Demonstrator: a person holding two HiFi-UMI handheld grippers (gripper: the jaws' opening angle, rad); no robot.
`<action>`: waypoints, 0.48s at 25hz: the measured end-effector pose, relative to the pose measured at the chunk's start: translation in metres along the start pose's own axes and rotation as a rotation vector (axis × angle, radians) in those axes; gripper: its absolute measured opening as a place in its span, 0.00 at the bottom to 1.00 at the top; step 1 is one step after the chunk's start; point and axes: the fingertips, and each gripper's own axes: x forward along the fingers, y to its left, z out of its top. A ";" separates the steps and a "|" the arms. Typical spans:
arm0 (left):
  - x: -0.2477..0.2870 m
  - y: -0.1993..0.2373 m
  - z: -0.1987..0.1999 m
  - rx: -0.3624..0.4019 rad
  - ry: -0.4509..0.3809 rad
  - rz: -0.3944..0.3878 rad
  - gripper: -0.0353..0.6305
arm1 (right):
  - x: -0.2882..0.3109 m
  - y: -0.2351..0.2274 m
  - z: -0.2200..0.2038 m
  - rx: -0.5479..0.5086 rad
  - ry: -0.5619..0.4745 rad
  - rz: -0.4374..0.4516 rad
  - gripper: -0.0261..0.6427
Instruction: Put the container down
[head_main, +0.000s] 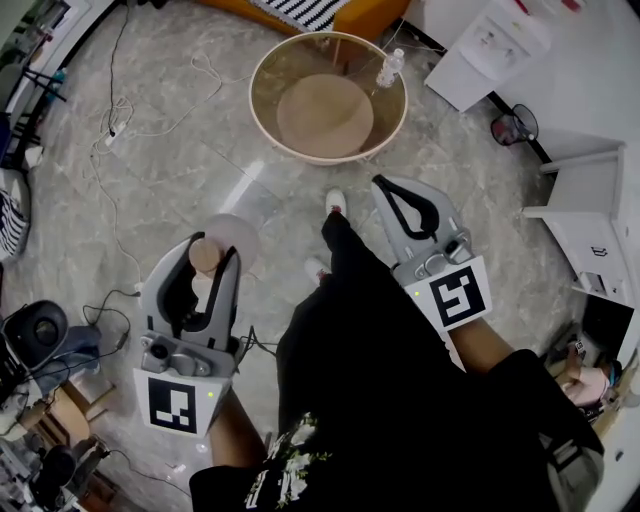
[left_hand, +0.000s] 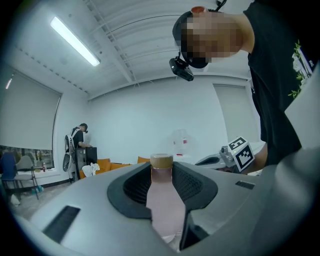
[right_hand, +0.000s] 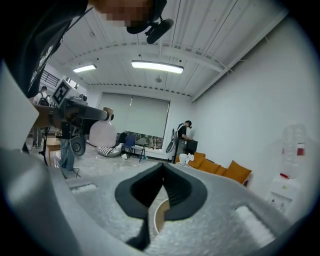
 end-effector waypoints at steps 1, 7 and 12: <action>0.004 0.003 0.000 -0.001 0.000 0.001 0.26 | 0.003 -0.002 -0.001 0.004 0.001 0.003 0.03; 0.033 0.017 0.005 0.006 0.007 -0.009 0.26 | 0.021 -0.024 -0.002 0.015 0.004 0.002 0.03; 0.069 0.027 0.011 0.011 0.008 -0.035 0.26 | 0.040 -0.053 -0.003 0.029 0.009 -0.011 0.03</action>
